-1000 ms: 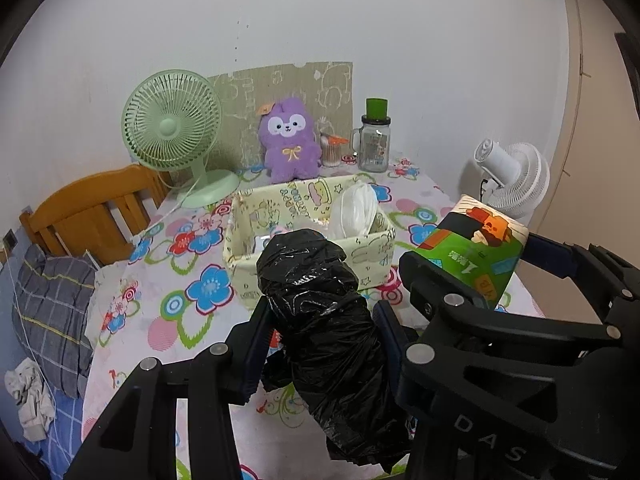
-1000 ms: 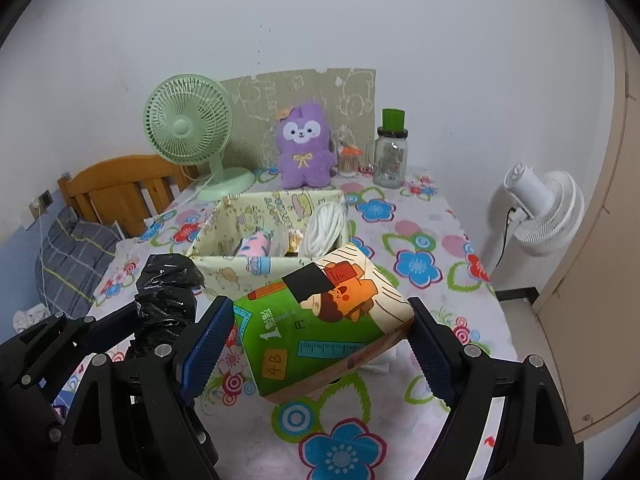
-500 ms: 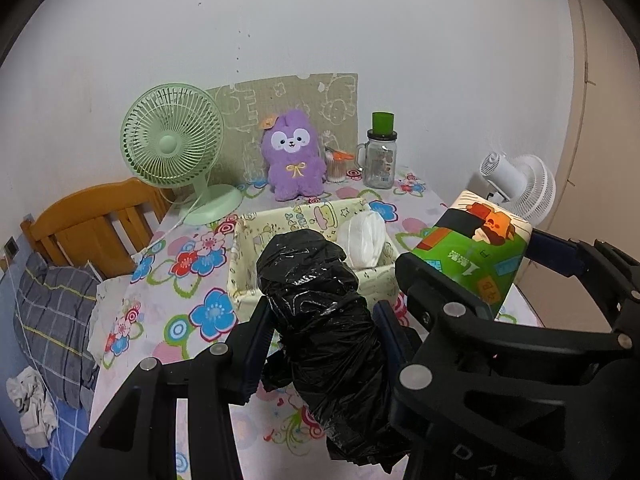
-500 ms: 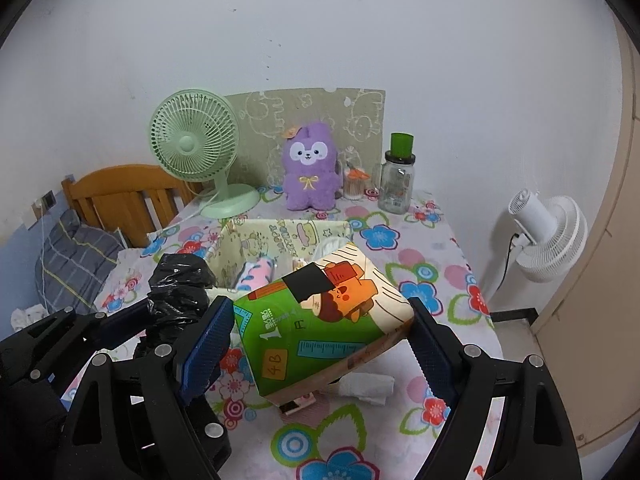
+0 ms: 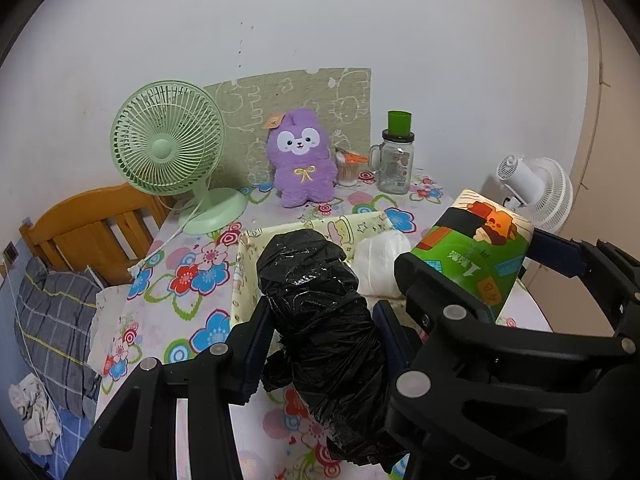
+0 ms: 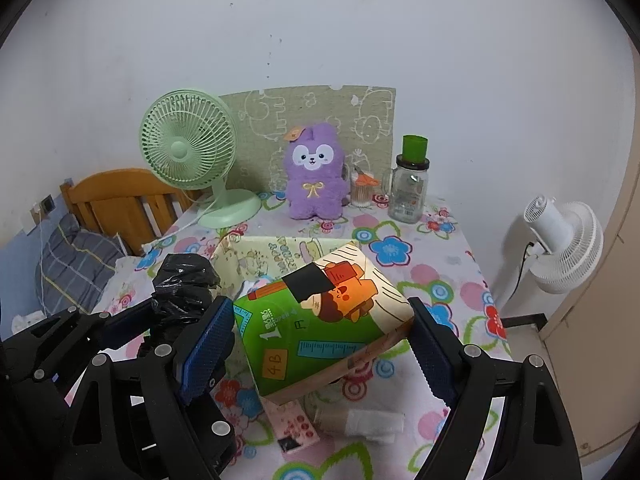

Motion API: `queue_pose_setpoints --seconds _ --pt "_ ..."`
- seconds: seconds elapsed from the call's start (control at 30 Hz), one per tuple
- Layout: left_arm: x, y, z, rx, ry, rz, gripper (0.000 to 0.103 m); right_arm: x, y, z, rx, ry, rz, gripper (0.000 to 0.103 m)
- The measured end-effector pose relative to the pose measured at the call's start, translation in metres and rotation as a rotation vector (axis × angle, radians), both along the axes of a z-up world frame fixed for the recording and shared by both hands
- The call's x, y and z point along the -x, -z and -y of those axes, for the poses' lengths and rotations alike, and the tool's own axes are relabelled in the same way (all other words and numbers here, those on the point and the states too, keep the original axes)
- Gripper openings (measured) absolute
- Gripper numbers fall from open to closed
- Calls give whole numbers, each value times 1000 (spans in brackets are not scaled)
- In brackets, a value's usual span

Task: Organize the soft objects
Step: 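Carry the black bag with the left tool while the right tool carries the tissue pack over the box, then lower the bag and tissue pack into the fabric box and open both tools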

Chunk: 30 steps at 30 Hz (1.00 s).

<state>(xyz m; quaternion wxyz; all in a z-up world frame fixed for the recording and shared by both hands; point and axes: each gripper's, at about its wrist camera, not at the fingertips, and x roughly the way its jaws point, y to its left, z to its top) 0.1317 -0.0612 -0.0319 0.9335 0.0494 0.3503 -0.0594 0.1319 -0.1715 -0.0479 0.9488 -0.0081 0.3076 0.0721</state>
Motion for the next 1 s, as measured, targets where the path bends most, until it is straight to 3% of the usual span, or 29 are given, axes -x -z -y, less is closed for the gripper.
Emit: queue_pose_setpoints --seconds 0.8,0.97,1.0 --pt "-104 30 -7 13 -13 -72 52 -110 28 -7 9 9 -88 87" --pt "-119 40 -12 19 -25 -72 57 -123 37 -8 -10 33 -85 87" --pt "-121 42 -13 20 -36 -76 63 -124 39 -9 -12 28 -88 88"
